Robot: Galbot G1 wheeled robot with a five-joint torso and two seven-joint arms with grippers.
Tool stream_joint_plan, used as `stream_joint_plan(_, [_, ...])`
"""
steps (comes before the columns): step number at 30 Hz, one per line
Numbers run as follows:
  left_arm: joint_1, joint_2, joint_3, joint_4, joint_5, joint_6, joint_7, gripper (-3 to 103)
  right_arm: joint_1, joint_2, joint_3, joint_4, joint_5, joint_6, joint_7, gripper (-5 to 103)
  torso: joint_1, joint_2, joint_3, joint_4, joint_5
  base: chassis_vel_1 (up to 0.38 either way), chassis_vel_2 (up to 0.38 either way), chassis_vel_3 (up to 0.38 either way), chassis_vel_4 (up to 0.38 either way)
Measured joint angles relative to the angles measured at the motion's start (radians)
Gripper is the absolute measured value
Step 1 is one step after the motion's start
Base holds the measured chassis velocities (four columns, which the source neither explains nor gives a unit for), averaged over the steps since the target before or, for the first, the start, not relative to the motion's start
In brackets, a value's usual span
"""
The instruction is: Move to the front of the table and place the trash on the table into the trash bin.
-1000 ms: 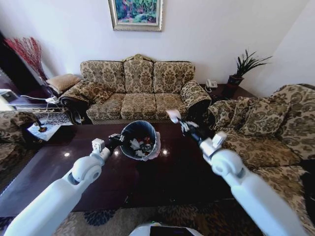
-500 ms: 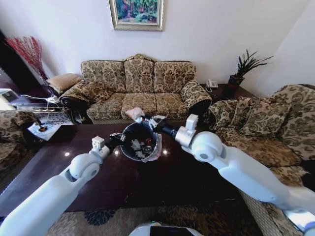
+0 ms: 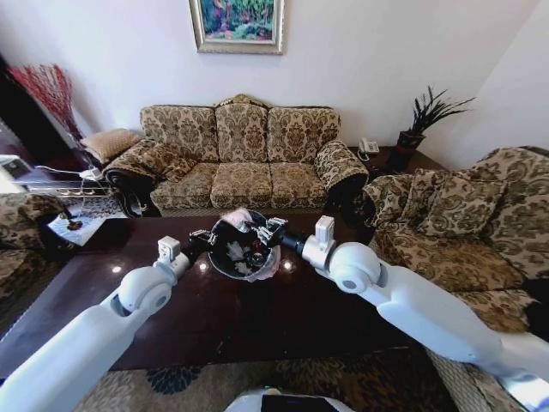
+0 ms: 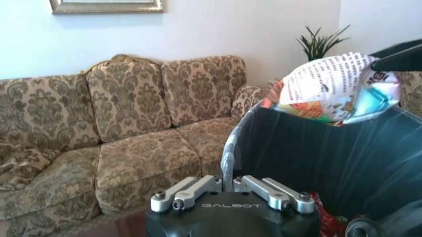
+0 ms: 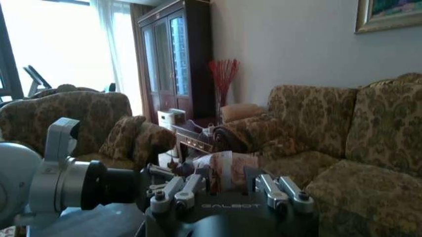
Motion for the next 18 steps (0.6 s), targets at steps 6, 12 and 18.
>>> stream_joint_plan(6, [0.008, -0.003, -0.006, -0.013, 0.0, 0.001, -0.009, 3, -0.009, -0.002, 0.006, 0.004, -0.008, 0.007, 0.004, 48, 0.0, 0.0, 0.0, -0.0001, 0.0001, 0.0, 0.0, 0.0, 0.0])
stream_joint_plan(12, [0.014, -0.004, -0.009, -0.021, -0.002, 0.003, -0.016, 3, -0.031, -0.017, 0.025, 0.026, -0.008, 0.008, 0.007, 76, 0.0, 0.0, 0.0, -0.0002, 0.0001, 0.0, 0.0, 0.0, 0.0])
stream_joint_plan(18, [0.027, -0.017, -0.021, -0.017, -0.016, 0.013, -0.039, 3, -0.112, -0.065, 0.1, 0.106, -0.03, 0.027, 0.059, 96, 0.0, 0.0, 0.0, -0.0001, 0.0001, 0.0, 0.0, 0.0, 0.0])
